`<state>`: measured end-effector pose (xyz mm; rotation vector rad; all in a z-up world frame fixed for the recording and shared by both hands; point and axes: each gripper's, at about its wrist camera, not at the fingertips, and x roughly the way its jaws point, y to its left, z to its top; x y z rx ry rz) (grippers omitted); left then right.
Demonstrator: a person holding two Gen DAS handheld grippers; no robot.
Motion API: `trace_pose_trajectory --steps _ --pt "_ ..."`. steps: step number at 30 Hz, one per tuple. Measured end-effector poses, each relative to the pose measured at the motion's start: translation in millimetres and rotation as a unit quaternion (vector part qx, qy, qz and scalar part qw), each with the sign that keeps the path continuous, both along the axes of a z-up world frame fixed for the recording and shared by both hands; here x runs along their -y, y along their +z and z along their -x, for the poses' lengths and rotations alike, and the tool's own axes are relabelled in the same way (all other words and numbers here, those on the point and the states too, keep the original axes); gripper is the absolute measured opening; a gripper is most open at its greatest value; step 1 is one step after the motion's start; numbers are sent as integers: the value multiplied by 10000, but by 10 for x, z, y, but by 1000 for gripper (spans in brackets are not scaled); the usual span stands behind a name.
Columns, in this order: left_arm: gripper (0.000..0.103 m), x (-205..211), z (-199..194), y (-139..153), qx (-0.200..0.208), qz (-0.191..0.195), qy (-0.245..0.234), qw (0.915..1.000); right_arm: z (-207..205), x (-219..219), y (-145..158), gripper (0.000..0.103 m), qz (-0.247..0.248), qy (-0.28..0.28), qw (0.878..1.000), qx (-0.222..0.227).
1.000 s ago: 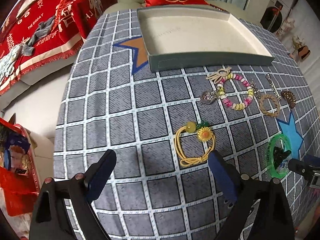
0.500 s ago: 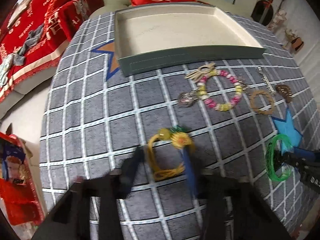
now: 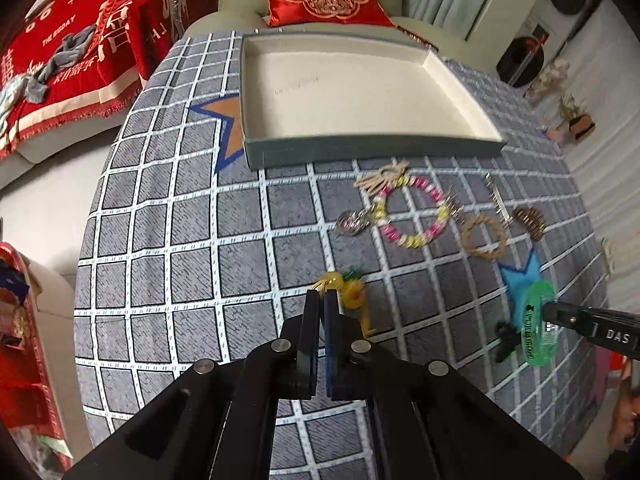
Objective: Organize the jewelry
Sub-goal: 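Grasp the gold flower ring with the left tool while the right tool grasps the green bangle, then carry both items into the white tray and open both tools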
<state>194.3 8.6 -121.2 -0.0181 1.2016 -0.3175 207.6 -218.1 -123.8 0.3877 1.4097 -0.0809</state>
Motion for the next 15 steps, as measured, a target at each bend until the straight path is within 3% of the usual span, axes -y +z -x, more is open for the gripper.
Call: trace_pose_trajectory --steps 6,15 --pt "16 -23 -98 197 99 228 162 9996 -467 100 188 10 -158 76 9997 177" --pt "16 56 -544 593 499 456 272 9973 -1091 13 387 11 -238 303 9972 648"
